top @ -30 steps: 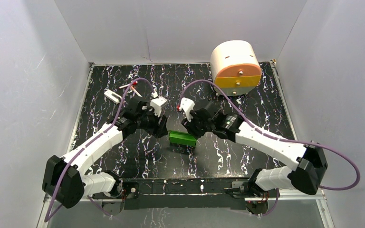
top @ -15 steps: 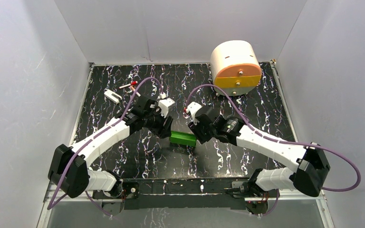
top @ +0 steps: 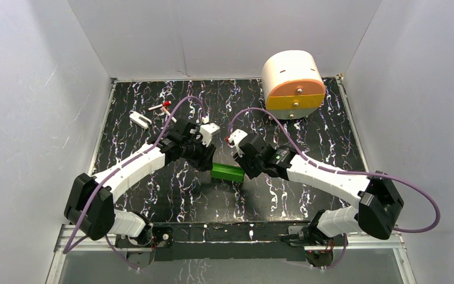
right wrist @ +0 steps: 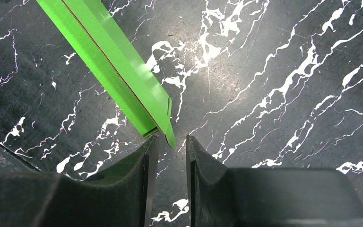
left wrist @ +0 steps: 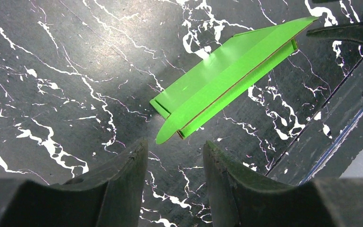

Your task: Fold the paper box

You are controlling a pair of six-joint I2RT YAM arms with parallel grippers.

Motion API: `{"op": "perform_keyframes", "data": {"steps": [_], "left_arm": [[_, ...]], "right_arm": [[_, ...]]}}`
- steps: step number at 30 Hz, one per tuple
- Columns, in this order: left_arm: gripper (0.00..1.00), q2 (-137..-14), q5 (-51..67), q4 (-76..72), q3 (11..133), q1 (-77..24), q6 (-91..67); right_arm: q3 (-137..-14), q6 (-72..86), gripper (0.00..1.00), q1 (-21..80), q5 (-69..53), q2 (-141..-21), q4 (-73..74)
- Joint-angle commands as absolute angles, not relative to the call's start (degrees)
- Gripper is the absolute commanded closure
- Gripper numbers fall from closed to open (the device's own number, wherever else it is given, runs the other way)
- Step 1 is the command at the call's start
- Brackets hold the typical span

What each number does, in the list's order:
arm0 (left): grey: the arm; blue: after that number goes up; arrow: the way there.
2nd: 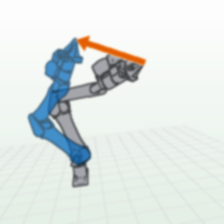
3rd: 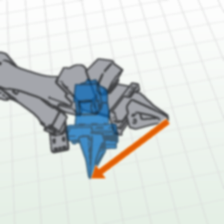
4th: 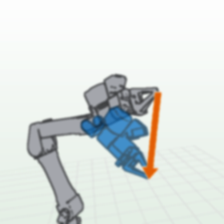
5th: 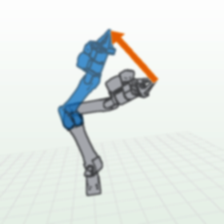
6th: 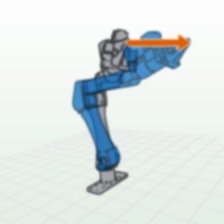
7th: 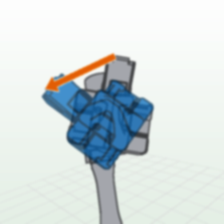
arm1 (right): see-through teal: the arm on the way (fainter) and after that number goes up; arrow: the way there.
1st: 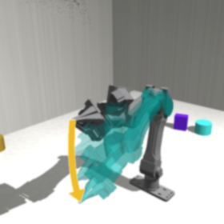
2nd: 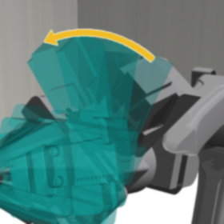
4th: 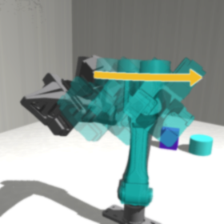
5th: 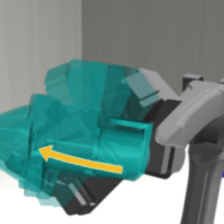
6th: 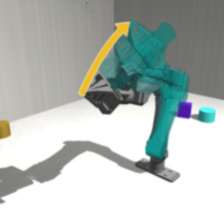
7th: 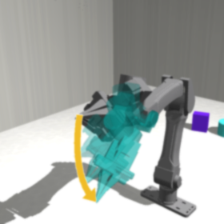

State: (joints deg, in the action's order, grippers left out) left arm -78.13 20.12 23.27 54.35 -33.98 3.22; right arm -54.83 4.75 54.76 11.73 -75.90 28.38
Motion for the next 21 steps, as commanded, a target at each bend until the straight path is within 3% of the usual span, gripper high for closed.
{"op": "perform_keyframes", "data": {"steps": [1,8,21], "left_arm": [[0.57,-78.41,21.33,24.7,57.07,-34.28,3.43],[0.63,-79.68,21.86,24.87,57.43,-34.28,3.43],[0.74,-80.94,22.78,25.07,58.42,-34.28,2.83]], "right_arm": [[-55.27,5.09,0.66,54.86,11.71,-76.31,25.88],[-55.8,5.06,0.78,54.84,11.31,-76.47,25.84],[-56.59,4.92,0.91,54.82,10.35,-77.65,25.84]]}}
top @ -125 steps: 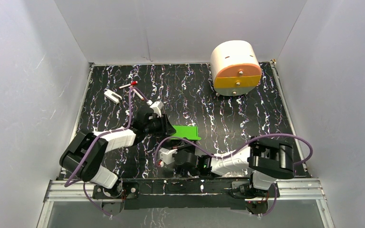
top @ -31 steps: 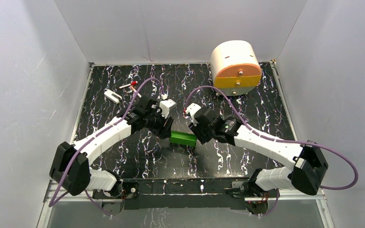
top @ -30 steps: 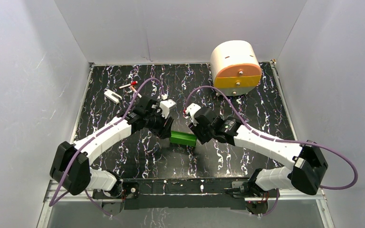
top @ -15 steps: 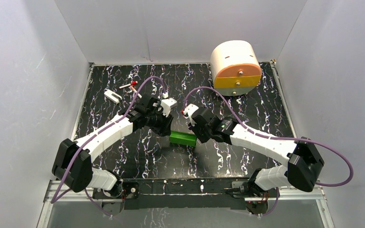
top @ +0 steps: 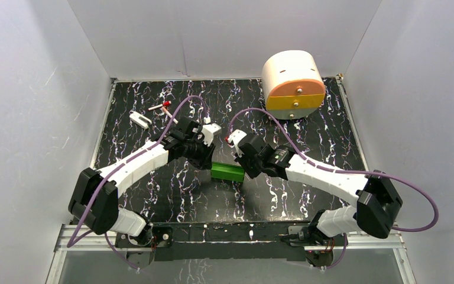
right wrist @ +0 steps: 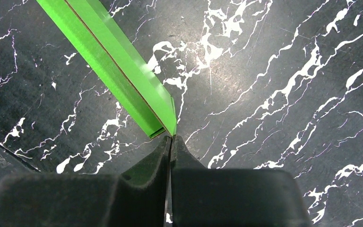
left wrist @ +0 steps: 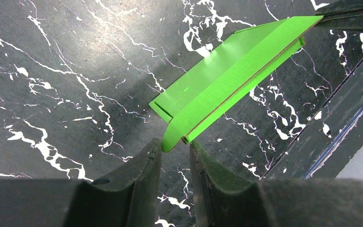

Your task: Fold the paper box

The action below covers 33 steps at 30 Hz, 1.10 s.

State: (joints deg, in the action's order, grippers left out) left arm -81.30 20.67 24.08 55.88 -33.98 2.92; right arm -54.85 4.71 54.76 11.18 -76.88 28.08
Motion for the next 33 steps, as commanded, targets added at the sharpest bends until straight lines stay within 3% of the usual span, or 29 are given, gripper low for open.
{"op": "perform_keyframes", "data": {"steps": [1,14,33], "left_arm": [[0.74,-80.95,22.77,25.05,58.52,-34.29,2.86],[0.58,-76.97,13.59,26.71,58.66,-34.3,7.38],[0.7,-80.04,17.1,27.91,60.16,-35.84,5.84]], "right_arm": [[-56.6,4.86,0.92,54.84,10.28,-77.73,25.86],[-57.46,4.1,0.93,54.84,9.52,-78.05,25.78],[-58.09,4.36,0.95,54.84,8.66,-78.4,25.93]]}}
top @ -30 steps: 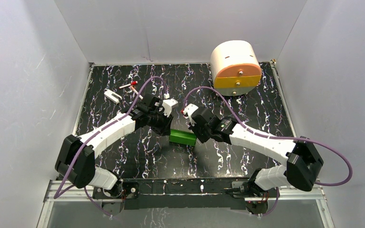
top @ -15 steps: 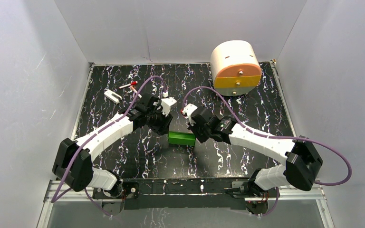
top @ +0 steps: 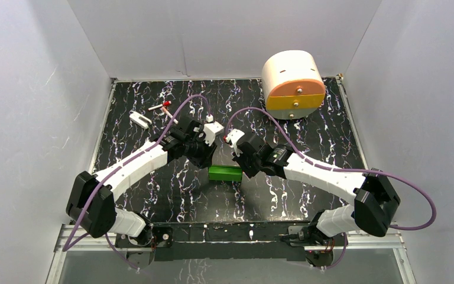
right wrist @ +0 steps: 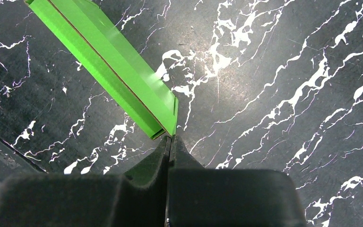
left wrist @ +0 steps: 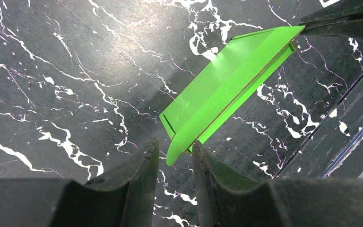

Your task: Fold the paper box

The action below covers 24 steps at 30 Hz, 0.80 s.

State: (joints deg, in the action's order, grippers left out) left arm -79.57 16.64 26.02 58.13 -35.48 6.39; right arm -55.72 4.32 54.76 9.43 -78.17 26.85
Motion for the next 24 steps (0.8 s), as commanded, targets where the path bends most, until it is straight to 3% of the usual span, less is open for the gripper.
{"op": "perform_keyframes", "data": {"steps": [1,9,24], "left_arm": [[0.7,-80.02,16.87,28.09,60.13,-35.9,5.74],[0.7,-79.87,14.96,28.73,59.75,-36.04,5.67],[0.95,-80.68,14.54,27.5,60.63,-36.72,-6.41]], "right_arm": [[-58.1,4.41,0.95,54.84,8.62,-78.4,25.93],[-58.07,4.52,0.96,54.84,8.62,-78.26,26.02],[-60.08,7.67,1.0,54.81,7.65,-79.37,27.18]]}}
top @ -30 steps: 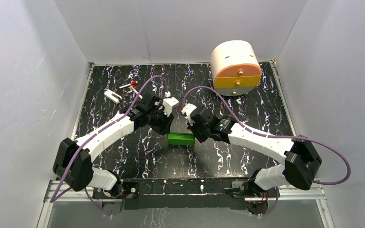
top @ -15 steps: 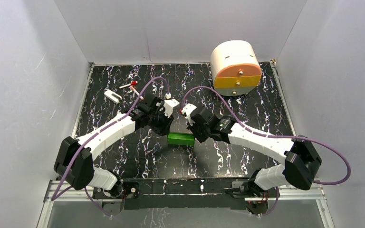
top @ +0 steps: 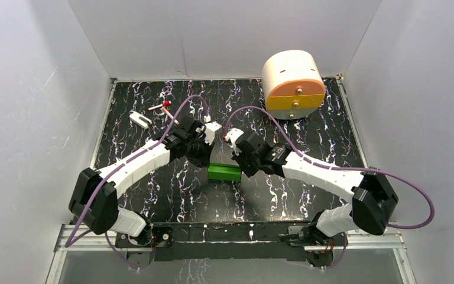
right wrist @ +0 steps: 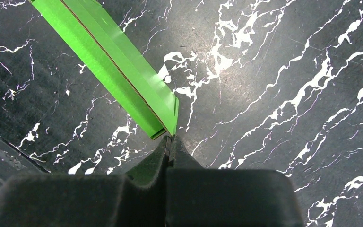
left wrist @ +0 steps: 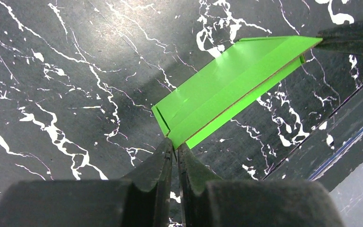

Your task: Fold the paper box

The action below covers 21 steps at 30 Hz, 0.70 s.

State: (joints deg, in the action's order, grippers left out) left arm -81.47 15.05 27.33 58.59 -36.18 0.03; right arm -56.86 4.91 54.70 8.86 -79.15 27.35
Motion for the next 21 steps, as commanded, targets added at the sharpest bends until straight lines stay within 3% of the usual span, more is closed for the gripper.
{"op": "perform_keyframes", "data": {"steps": [1,15,21], "left_arm": [[0.96,-80.49,14.32,27.22,60.58,-36.74,-7.9],[1.0,-75.93,7.21,21.91,56.18,-38.14,-20.1],[1.0,-71.21,5.22,18.69,52.07,-38.47,-23.19]], "right_arm": [[-60.43,8.46,1.0,54.86,7.83,-79.53,27.5],[-61.36,23.14,1.0,55.13,7.75,-79.36,26.83],[-60.59,30.59,1.0,55.65,14.1,-78.98,24.81]]}}
